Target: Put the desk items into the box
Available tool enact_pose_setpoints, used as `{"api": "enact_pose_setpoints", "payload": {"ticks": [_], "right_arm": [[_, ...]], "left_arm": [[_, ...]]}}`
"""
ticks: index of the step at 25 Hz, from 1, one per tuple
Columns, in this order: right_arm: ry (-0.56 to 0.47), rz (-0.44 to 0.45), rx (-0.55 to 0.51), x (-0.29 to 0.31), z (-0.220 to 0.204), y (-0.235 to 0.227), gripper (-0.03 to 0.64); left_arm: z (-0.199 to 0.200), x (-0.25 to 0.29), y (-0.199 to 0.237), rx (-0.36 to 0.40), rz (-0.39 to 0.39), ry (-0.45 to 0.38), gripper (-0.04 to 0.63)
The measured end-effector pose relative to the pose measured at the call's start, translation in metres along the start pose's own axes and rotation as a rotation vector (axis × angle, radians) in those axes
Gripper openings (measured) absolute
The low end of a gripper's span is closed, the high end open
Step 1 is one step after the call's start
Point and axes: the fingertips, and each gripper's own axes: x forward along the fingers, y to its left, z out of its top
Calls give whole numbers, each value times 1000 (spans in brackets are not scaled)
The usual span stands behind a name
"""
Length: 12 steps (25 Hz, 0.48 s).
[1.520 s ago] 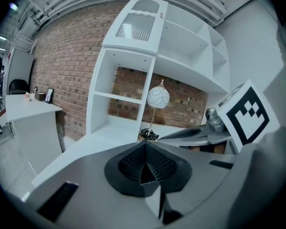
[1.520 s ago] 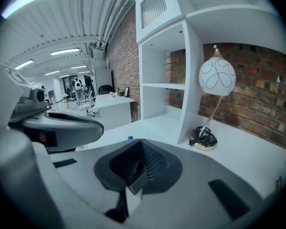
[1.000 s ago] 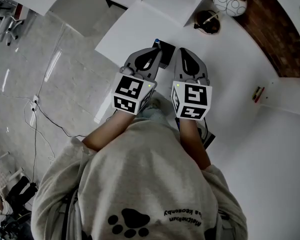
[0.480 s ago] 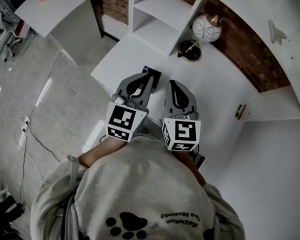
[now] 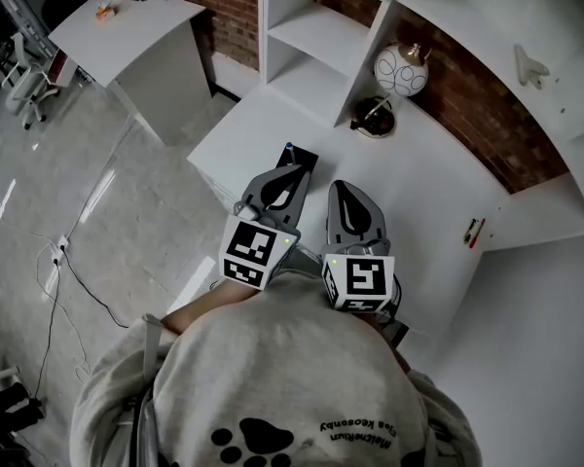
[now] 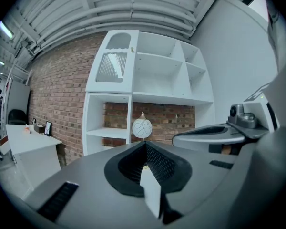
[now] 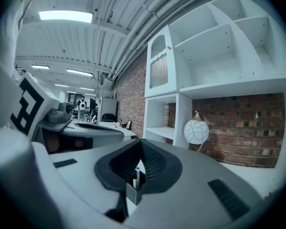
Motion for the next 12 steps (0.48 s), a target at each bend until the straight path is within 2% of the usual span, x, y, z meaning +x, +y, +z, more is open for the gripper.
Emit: {"api": "enact_pose_setpoints", "payload": {"ticks": [12], "right_arm": [[-2,57,9,-4,1,3,17]], "left_arm": [[-5,-7,-3,-9,52,1,8]]}}
